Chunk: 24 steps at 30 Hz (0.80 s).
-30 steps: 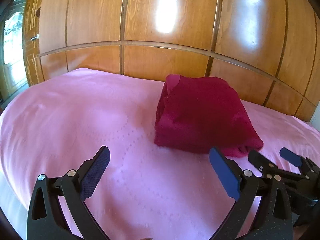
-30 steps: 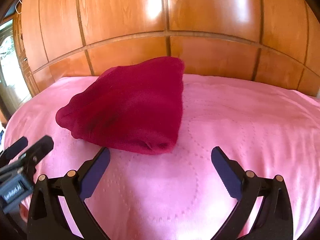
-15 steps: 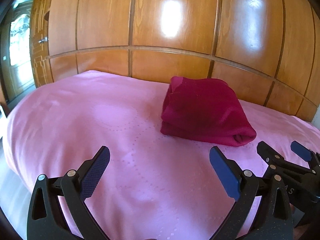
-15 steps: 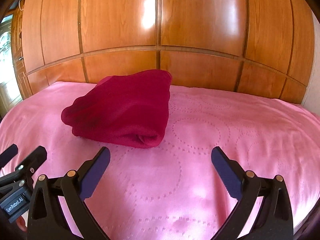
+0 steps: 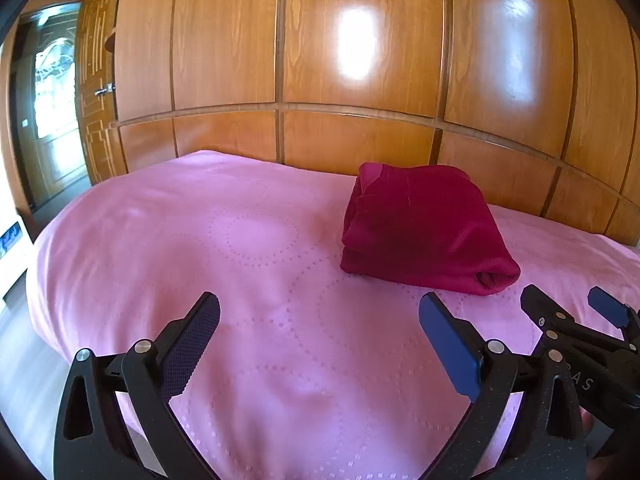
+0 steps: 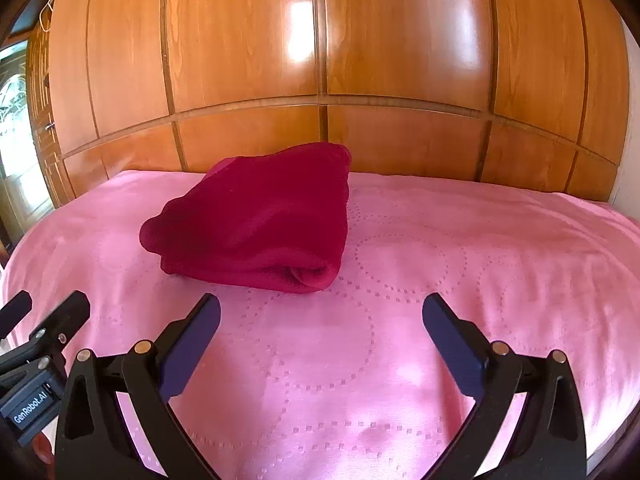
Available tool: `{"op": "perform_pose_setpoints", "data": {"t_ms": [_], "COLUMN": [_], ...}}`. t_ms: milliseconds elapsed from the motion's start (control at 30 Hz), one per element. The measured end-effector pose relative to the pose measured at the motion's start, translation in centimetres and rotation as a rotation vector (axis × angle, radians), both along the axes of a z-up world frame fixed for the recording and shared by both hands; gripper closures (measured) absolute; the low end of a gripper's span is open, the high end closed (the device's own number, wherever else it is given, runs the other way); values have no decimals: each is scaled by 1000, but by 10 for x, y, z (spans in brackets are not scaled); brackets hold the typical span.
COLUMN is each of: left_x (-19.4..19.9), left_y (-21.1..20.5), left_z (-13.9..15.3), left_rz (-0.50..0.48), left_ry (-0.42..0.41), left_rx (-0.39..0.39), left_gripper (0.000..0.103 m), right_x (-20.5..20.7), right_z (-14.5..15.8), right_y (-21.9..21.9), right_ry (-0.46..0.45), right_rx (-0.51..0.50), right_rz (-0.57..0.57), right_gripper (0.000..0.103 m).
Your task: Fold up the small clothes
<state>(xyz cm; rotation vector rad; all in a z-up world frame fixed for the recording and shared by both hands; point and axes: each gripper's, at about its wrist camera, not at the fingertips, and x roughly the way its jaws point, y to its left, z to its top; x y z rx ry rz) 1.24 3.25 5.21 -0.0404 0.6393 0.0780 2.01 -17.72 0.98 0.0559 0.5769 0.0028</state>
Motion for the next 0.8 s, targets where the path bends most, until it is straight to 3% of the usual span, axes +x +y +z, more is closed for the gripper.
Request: {"op": "perform_pose_setpoints", "data": {"t_ms": [800], "left_x": [2], "left_y": [0], "left_z": [-2], "left_rz": [5], "left_ry": [17], "left_rx": [-4], "left_gripper": [4], "right_x": [-1], "right_z": [2], "right_y": [3], "right_ry": [0], "right_rx": [-1], "right_rz": [18], "right_gripper": [2]}}
